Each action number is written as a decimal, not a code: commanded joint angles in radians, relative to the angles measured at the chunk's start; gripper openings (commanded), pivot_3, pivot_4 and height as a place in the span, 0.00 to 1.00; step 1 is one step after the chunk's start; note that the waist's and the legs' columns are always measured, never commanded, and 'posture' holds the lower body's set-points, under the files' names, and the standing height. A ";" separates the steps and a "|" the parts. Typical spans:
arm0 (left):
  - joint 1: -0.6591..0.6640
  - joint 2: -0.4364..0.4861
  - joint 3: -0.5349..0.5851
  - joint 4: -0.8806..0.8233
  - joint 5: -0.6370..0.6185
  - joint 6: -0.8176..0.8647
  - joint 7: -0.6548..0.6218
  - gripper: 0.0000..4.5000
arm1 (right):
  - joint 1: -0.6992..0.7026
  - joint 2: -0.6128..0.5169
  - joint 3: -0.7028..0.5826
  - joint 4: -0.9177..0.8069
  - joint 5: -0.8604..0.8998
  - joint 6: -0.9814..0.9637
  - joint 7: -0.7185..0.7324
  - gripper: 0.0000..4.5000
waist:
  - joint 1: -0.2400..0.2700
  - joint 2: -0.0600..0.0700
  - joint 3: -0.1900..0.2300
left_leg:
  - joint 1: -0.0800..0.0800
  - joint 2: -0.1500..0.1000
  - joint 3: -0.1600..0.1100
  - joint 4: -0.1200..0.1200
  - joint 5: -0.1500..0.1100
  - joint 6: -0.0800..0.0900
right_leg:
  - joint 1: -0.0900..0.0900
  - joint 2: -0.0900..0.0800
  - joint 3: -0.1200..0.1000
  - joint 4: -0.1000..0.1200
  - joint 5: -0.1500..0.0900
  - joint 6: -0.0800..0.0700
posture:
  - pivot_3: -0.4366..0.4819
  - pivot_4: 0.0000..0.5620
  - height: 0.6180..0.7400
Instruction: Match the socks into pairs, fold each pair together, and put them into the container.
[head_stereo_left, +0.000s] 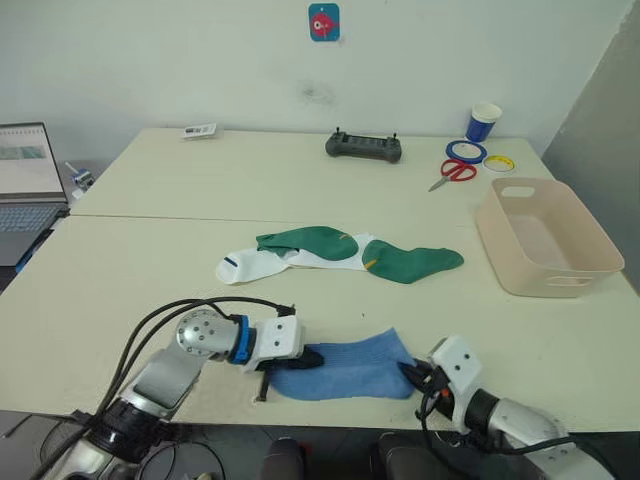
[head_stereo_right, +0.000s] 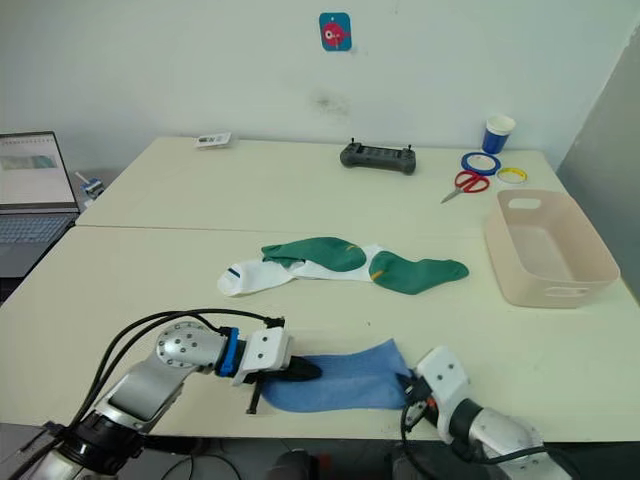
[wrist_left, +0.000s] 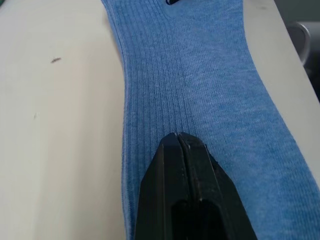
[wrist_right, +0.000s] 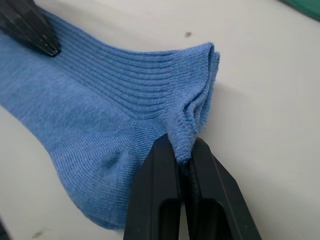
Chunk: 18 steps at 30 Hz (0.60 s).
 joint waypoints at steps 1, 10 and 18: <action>-0.050 -0.049 -0.011 -0.051 -0.011 0.057 0.036 0.00 | 0.003 -0.026 -0.114 -0.037 0.052 0.019 0.027 0.01 | -0.001 -0.001 0.000 | 0.000 0.000 0.000 0.000 0.000 0.000 | 0.000 0.000 0.000 0.000 0.000 0.000 | 0.48 0.27 1.00; -0.149 -0.174 -0.115 0.009 0.034 0.103 0.053 0.00 | -0.056 -0.093 -0.190 -0.186 0.206 0.184 0.065 0.01 | -0.008 0.000 0.001 | -0.001 0.002 -0.002 -0.002 0.000 0.000 | -0.002 0.005 0.000 0.001 0.004 0.007 | 0.48 0.27 1.00; -0.138 -0.158 -0.196 0.087 0.116 -0.007 0.033 0.00 | -0.176 -0.064 -0.192 -0.268 0.371 0.390 0.005 0.01 | -0.004 0.000 0.001 | -0.001 0.002 -0.002 -0.002 0.000 0.000 | -0.002 0.005 0.000 0.001 0.004 0.007 | 0.48 0.27 1.00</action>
